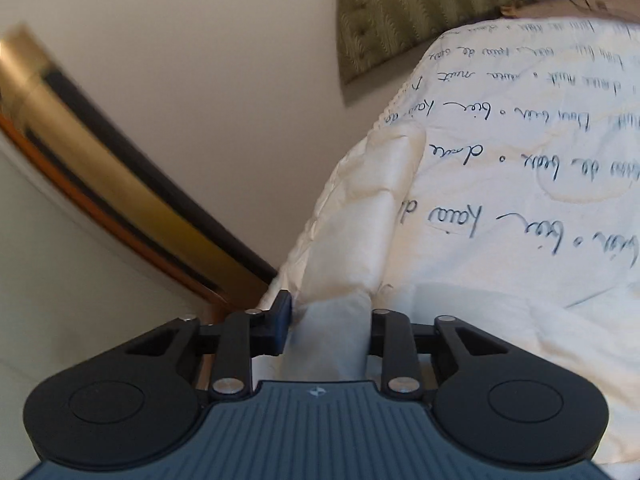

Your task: Fold small clothes

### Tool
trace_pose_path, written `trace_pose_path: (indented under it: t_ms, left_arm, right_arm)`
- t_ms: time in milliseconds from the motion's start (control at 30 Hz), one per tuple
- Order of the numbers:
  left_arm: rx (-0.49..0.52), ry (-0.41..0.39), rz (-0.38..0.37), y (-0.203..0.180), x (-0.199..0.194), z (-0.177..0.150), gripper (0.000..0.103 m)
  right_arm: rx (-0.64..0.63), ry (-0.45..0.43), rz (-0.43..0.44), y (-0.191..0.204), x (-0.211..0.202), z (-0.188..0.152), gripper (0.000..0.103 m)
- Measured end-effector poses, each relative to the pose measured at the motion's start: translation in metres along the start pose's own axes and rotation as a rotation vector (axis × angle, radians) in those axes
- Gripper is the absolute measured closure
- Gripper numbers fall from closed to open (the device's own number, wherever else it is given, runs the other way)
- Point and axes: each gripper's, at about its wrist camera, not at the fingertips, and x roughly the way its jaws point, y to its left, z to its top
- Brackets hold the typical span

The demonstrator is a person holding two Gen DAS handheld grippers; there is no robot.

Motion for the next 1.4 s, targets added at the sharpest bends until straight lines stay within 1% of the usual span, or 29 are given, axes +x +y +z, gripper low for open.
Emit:
trace_pose_path:
  t_ms: [33, 100, 167, 267, 333, 367, 433, 467, 500, 567, 633, 667, 700, 733, 767, 800, 833, 867, 933, 1033, 1100, 1133, 1167, 1200, 1267, 1300, 1333, 1367, 1400]
  left_arm:
    - [-0.021, -0.015, -0.005, 0.003, -0.002, -0.002, 0.092]
    - [-0.042, -0.051, 0.022, 0.010, -0.009, -0.009, 0.094]
    - [-0.092, -0.085, 0.014, 0.024, -0.020, -0.011, 0.096]
    - [-0.235, -0.161, -0.047, 0.049, -0.048, -0.007, 0.097]
    - [-0.307, -0.216, -0.094, 0.057, -0.074, -0.001, 0.097]
    - [-0.333, -0.254, -0.129, 0.059, -0.094, 0.001, 0.097]
    - [-0.335, -0.328, -0.205, 0.051, -0.131, 0.000, 0.097]
    - [-0.314, -0.367, -0.256, 0.038, -0.151, 0.001, 0.097]
    - [-0.294, -0.396, -0.301, 0.028, -0.167, -0.002, 0.097]
    - [-0.241, -0.453, -0.414, 0.001, -0.203, -0.014, 0.097]
    - [-0.169, -0.492, -0.554, -0.035, -0.234, -0.031, 0.096]
    - [-0.131, -0.496, -0.628, -0.053, -0.244, -0.041, 0.095]
    - [-0.078, -0.484, -0.709, -0.074, -0.253, -0.053, 0.094]
    - [0.006, -0.452, -0.780, -0.099, -0.254, -0.059, 0.091]
    - [0.102, -0.413, -0.823, -0.120, -0.258, -0.071, 0.089]
    - [0.209, -0.369, -0.844, -0.144, -0.261, -0.083, 0.089]
    - [0.279, -0.342, -0.840, -0.161, -0.262, -0.096, 0.089]
    - [0.326, -0.333, -0.819, -0.175, -0.265, -0.111, 0.089]
    - [0.368, -0.366, -0.770, -0.183, -0.269, -0.137, 0.089]
    - [0.369, -0.402, -0.743, -0.170, -0.273, -0.159, 0.089]
    - [0.347, -0.401, -0.741, -0.159, -0.265, -0.157, 0.088]
    - [0.340, -0.397, -0.745, -0.152, -0.263, -0.158, 0.086]
    - [0.340, -0.399, -0.746, -0.148, -0.265, -0.160, 0.079]
    - [0.346, -0.407, -0.732, -0.148, -0.264, -0.163, 0.076]
    - [0.340, -0.443, -0.649, -0.153, -0.262, -0.166, 0.072]
    - [0.326, -0.461, -0.629, -0.154, -0.262, -0.166, 0.070]
    - [0.316, -0.471, -0.632, -0.156, -0.261, -0.167, 0.065]
    - [0.312, -0.472, -0.640, -0.159, -0.260, -0.168, 0.059]
    - [0.312, -0.467, -0.647, -0.161, -0.260, -0.169, 0.055]
  right_arm:
    - [0.001, 0.000, 0.001, 0.000, 0.000, 0.000, 0.000]
    - [0.003, -0.002, 0.001, 0.000, 0.000, 0.000, 0.000]
    - [0.006, -0.004, 0.002, 0.000, 0.000, 0.000, 0.000]
    - [0.010, -0.012, -0.002, 0.000, -0.001, 0.001, 0.000]
    - [0.024, -0.026, -0.007, -0.002, -0.005, 0.002, 0.000]
    - [0.035, -0.040, -0.020, -0.003, -0.009, 0.003, 0.002]
    - [0.052, -0.084, -0.069, -0.005, -0.023, 0.006, 0.002]
    - [0.058, -0.112, -0.104, -0.006, -0.033, 0.009, 0.002]
    - [0.070, -0.145, -0.139, -0.010, -0.044, 0.011, 0.001]
    - [0.120, -0.211, -0.191, -0.021, -0.067, 0.015, 0.001]
    - [0.212, -0.285, -0.250, -0.042, -0.094, 0.015, 0.000]
    - [0.266, -0.320, -0.293, -0.055, -0.107, 0.013, 0.000]
    - [0.323, -0.349, -0.335, -0.068, -0.118, 0.010, 0.000]
    - [0.385, -0.372, -0.369, -0.081, -0.128, 0.006, 0.000]
    - [0.463, -0.390, -0.381, -0.098, -0.140, 0.000, 0.000]
    - [0.532, -0.399, -0.359, -0.112, -0.148, -0.005, 0.001]
    - [0.588, -0.405, -0.320, -0.124, -0.155, -0.010, 0.001]
    - [0.641, -0.411, -0.264, -0.135, -0.162, -0.018, 0.001]
    - [0.699, -0.420, -0.168, -0.147, -0.171, -0.027, 0.001]
    - [0.730, -0.395, -0.096, -0.155, -0.169, -0.029, 0.001]
    - [0.743, -0.352, -0.063, -0.159, -0.154, -0.022, 0.001]
    - [0.756, -0.327, -0.044, -0.162, -0.147, -0.020, 0.001]
    - [0.776, -0.297, -0.026, -0.164, -0.138, -0.018, 0.001]
    - [0.806, -0.256, -0.006, -0.166, -0.128, -0.016, 0.001]
    - [0.897, -0.197, 0.064, -0.161, -0.112, -0.016, 0.006]
    - [0.932, -0.196, 0.122, -0.156, -0.108, -0.019, 0.006]
    - [0.952, -0.204, 0.172, -0.151, -0.106, -0.021, 0.006]
    - [0.962, -0.207, 0.205, -0.144, -0.106, -0.023, 0.006]
    - [0.964, -0.205, 0.218, -0.137, -0.106, -0.022, 0.006]
